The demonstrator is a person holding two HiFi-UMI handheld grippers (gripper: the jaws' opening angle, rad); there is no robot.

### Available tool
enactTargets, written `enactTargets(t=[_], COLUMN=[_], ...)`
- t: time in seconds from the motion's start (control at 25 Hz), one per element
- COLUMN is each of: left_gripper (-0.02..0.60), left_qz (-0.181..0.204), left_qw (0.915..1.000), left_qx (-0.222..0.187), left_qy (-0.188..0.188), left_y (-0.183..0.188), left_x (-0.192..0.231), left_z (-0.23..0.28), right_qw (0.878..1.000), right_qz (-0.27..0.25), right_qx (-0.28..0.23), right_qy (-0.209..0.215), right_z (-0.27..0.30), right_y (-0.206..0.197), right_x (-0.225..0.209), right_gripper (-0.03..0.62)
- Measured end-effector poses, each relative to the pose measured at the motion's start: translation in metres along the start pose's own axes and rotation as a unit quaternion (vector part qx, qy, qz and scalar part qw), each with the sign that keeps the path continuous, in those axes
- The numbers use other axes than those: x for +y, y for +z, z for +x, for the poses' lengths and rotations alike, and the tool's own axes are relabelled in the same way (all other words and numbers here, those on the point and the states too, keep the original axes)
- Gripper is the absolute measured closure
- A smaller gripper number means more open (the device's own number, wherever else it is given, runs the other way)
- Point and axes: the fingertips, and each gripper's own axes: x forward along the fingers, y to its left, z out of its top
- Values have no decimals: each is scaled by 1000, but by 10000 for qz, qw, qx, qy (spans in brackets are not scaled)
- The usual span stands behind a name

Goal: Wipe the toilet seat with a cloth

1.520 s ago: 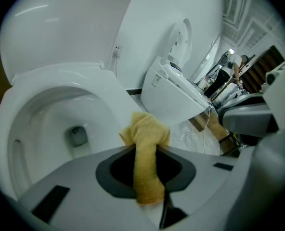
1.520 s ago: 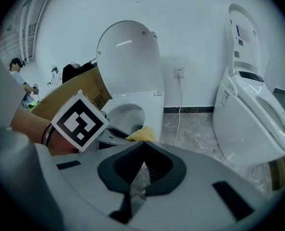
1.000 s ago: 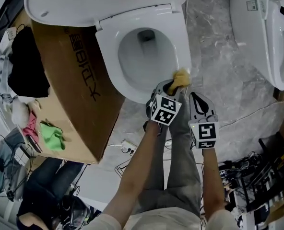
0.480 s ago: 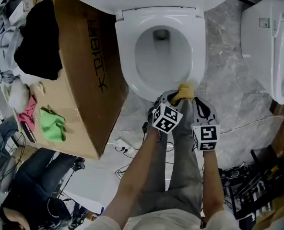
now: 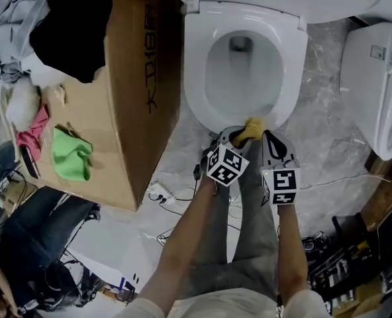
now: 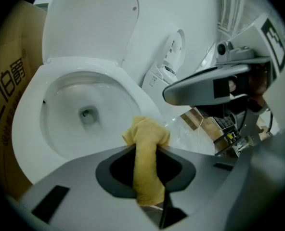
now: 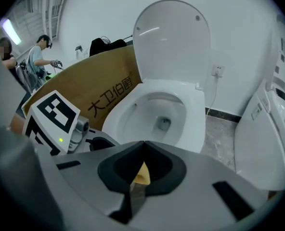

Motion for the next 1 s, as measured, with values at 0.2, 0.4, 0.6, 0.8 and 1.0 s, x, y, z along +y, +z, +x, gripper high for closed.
enactTargets(t=[0.2, 0.4, 0.6, 0.8, 1.0], left_gripper=[482, 482, 482, 482, 482], left_qz=[-170, -259, -413, -491, -632], left_qw=[9997, 9991, 9978, 9965, 9942], left_qx=[-111, -228, -325, -382, -438], left_qy=[118, 249, 414, 564, 753], left_y=[-7, -9, -12, -14, -15], left_x=[13, 27, 40, 53, 69], left_z=[-12, -21, -29, -37, -47], right_qw=[9996, 9990, 9973, 9944, 9920], right_qz=[-223, -338, -538, -722, -855], right_qx=[78, 93, 189, 164, 174], right_qy=[153, 289, 472, 751, 908], right_z=[7, 12, 19, 25, 32], right_y=[1, 4, 3, 14, 24], right_x=[11, 17, 26, 39, 45], right_gripper=[586, 586, 586, 586, 586])
